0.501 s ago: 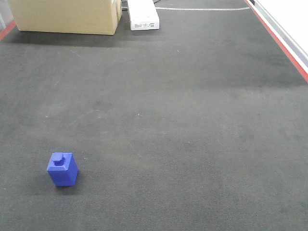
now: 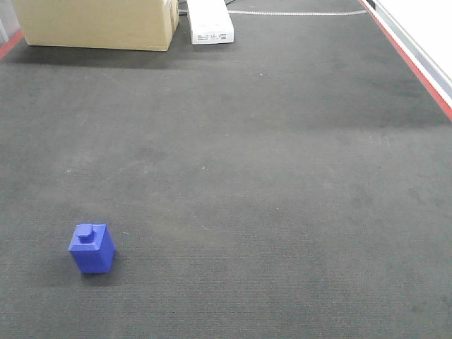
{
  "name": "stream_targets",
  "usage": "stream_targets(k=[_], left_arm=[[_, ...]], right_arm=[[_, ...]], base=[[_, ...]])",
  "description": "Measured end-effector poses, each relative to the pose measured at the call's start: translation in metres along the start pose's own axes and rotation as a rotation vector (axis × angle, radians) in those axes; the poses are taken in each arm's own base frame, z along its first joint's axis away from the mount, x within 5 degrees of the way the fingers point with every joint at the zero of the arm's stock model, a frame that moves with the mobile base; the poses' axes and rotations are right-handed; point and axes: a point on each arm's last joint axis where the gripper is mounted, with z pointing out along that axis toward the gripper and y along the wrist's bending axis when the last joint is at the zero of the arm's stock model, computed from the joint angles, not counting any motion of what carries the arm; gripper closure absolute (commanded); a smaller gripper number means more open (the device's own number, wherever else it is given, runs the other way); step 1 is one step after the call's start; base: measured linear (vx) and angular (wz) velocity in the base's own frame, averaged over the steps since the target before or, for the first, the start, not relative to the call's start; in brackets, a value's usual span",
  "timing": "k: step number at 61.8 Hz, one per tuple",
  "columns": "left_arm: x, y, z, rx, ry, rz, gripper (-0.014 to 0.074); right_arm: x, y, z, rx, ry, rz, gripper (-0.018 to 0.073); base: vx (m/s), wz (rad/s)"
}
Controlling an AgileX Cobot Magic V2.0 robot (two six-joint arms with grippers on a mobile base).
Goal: Pour parts from conveyor to right shelf
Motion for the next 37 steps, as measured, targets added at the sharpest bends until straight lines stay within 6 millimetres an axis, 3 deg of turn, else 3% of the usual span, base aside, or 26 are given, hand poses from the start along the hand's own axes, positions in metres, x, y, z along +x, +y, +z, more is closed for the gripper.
stream_targets(k=[37], left_arm=[[0.0,0.0,0.0,0.0,0.0,0.0,0.0603]], right_arm=[[0.0,0.0,0.0,0.0,0.0,0.0,0.0568]], base=[[0.0,0.0]])
